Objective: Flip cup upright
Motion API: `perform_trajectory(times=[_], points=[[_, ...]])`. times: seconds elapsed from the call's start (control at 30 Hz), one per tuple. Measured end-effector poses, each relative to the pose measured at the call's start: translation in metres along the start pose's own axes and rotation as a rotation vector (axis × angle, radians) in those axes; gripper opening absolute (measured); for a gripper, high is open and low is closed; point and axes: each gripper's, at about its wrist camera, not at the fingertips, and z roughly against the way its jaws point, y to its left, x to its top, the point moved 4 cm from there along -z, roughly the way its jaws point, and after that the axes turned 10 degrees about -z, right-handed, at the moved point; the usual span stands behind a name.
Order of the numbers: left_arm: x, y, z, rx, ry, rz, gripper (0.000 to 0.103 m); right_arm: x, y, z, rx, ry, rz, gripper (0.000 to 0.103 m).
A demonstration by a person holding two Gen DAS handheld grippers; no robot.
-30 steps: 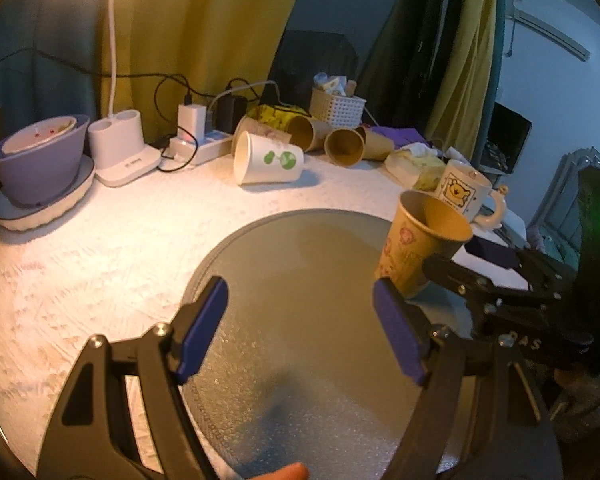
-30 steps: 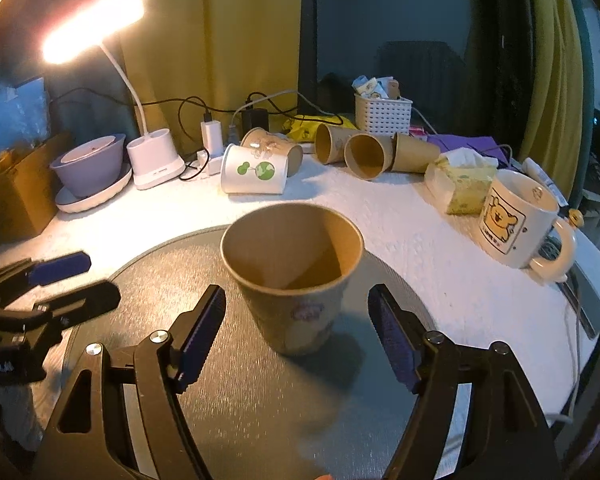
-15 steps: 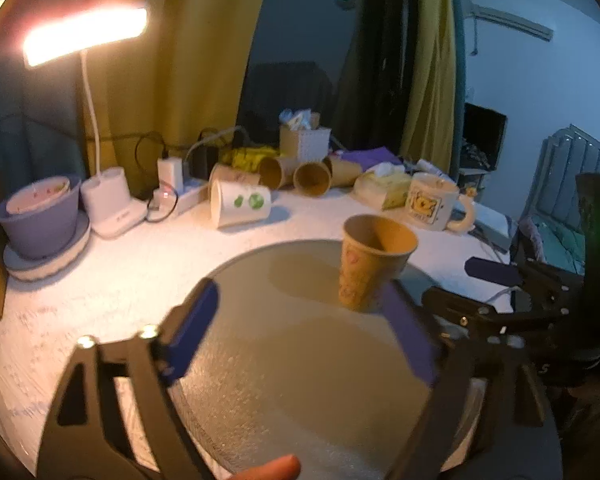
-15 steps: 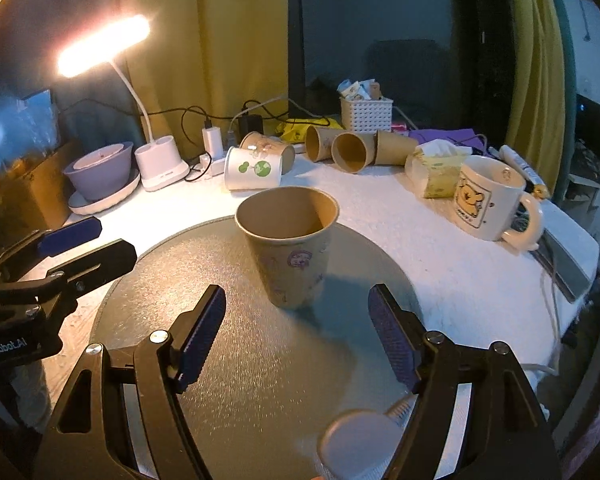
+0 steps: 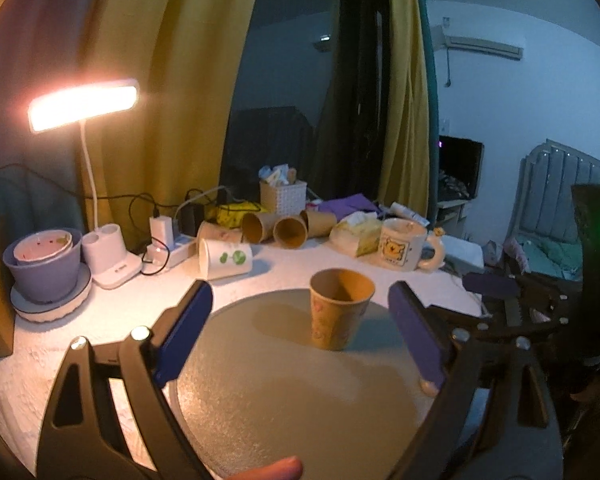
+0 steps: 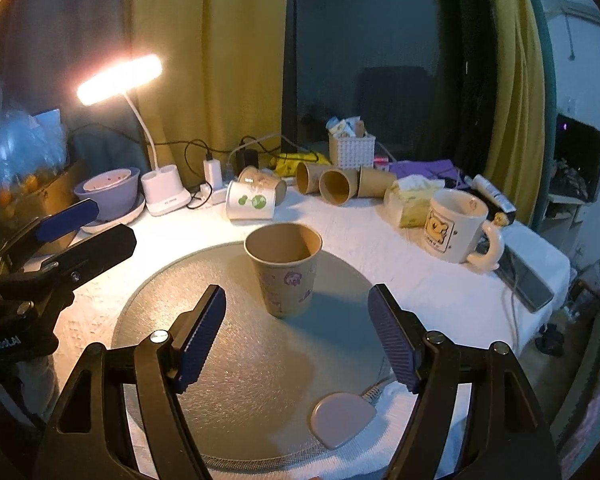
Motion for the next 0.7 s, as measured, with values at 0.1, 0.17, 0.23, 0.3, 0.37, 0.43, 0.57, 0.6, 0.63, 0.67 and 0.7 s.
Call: perform_trajectory(times=[0.1, 0.17, 0.23, 0.3, 0.37, 0.43, 0.57, 0.6, 0.63, 0.67, 0.7], points=[[0.005, -0.001, 0.008, -0.004, -0.019, 0.003, 0.091, 0.004, 0.003, 0.011, -0.006, -0.020, 0.003, 0.077], [0.008, -0.001, 0.011, -0.006, -0.029, 0.003, 0.091, 0.005, 0.004, 0.016, -0.008, -0.030, 0.004, 0.077], [0.011, -0.002, 0.015, -0.014, -0.038, 0.005, 0.091, 0.008, 0.005, 0.023, -0.009, -0.044, 0.006, 0.077], [0.014, -0.003, 0.019, -0.020, -0.051, 0.004, 0.091, 0.010, 0.007, 0.029, -0.009, -0.057, 0.007, 0.077], [0.018, -0.006, 0.025, -0.028, -0.064, 0.003, 0.091, 0.013, 0.009, 0.037, -0.008, -0.076, 0.009, 0.077], [0.021, -0.008, 0.030, -0.034, -0.073, 0.005, 0.091, 0.016, 0.010, 0.044, -0.007, -0.093, 0.008, 0.077], [0.029, -0.011, 0.039, -0.040, -0.092, 0.004, 0.091, 0.022, 0.010, 0.058, -0.003, -0.124, 0.004, 0.077], [0.030, -0.012, 0.040, -0.039, -0.095, 0.003, 0.091, 0.024, 0.010, 0.062, -0.003, -0.132, 0.002, 0.077], [0.032, -0.012, 0.042, -0.040, -0.097, 0.002, 0.091, 0.025, 0.010, 0.065, -0.002, -0.138, 0.000, 0.077], [0.034, -0.014, 0.043, -0.042, -0.100, 0.001, 0.091, 0.027, 0.009, 0.069, 0.000, -0.146, -0.002, 0.077], [0.036, -0.015, 0.045, -0.042, -0.102, -0.001, 0.091, 0.027, 0.009, 0.071, 0.000, -0.151, -0.003, 0.077]])
